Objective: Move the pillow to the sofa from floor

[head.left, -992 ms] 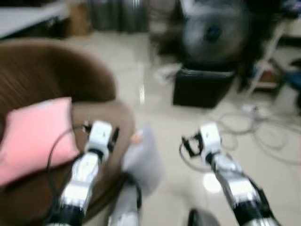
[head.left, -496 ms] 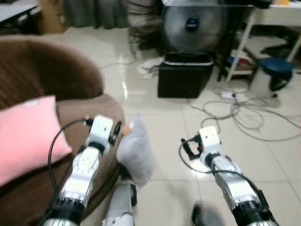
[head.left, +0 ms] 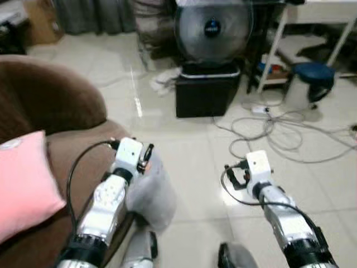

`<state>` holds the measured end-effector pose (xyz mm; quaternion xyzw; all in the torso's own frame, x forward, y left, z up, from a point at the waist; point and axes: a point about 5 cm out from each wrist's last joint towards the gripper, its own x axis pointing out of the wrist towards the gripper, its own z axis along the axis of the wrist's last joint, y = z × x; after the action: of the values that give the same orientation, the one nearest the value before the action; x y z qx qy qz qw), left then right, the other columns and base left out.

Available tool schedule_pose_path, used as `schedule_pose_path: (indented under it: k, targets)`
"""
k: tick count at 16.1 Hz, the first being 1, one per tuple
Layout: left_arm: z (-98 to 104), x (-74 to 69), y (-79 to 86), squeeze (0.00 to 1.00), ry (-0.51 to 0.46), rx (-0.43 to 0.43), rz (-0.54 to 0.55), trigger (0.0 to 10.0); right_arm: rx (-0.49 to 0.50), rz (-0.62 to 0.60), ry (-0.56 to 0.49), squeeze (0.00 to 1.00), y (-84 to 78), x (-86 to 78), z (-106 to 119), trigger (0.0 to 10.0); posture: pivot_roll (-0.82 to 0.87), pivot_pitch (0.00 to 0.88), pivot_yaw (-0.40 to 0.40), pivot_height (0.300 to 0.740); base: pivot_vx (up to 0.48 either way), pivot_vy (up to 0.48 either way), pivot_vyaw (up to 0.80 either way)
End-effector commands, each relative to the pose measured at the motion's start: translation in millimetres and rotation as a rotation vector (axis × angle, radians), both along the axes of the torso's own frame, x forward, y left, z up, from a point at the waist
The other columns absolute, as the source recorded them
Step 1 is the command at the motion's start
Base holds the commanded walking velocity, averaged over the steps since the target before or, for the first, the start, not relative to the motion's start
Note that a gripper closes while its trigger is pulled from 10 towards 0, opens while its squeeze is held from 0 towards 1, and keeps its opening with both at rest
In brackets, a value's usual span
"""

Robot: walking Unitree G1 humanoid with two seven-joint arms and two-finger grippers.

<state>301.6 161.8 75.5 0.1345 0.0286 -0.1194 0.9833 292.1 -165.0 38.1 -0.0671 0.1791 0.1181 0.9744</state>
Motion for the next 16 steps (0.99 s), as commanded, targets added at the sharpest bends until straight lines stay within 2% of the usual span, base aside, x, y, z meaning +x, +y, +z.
schedule_pose_path:
  k: [1, 6, 10, 12, 16]
  targets:
    - [0.1, -0.7, 14.2, 0.0, 0.004, 0.011, 0.041, 10.0, 0.017, 0.04, -0.026, 0.0, 14.8, 4.8, 6.9, 10.0, 0.03, 0.0, 0.032, 0.613, 0.337, 0.0, 0.0]
    - [0.8, 1.1, 14.7, 0.0, 0.004, 0.011, 0.041, 10.0, 0.017, 0.038, -0.024, 0.0, 15.0, 6.3, 7.3, 10.0, 0.03, 0.0, 0.033, 0.613, 0.335, 0.0, 0.0]
    - [1.1, 1.3, 15.0, 0.0, 0.002, 0.012, 0.04, 10.0, 0.021, 0.038, -0.02, 0.0, 15.4, 6.5, 7.2, 10.0, 0.03, 0.0, 0.034, 0.613, 0.334, 0.0, -0.5]
    - [0.9, 2.0, 15.4, 0.0, 0.006, 0.017, 0.044, 10.0, 0.02, 0.04, -0.022, 0.0, 15.8, 6.9, 7.6, 10.0, 0.03, 0.0, 0.035, 0.613, 0.3, 0.0, 0.0]
    - [-0.7, 1.9, 15.6, 0.0, 0.017, 0.027, 0.042, 10.0, 0.021, 0.042, -0.016, 0.0, 15.7, 7.1, 6.9, 10.0, 0.03, 0.0, 0.036, 0.613, 0.0, 0.0, 0.0]
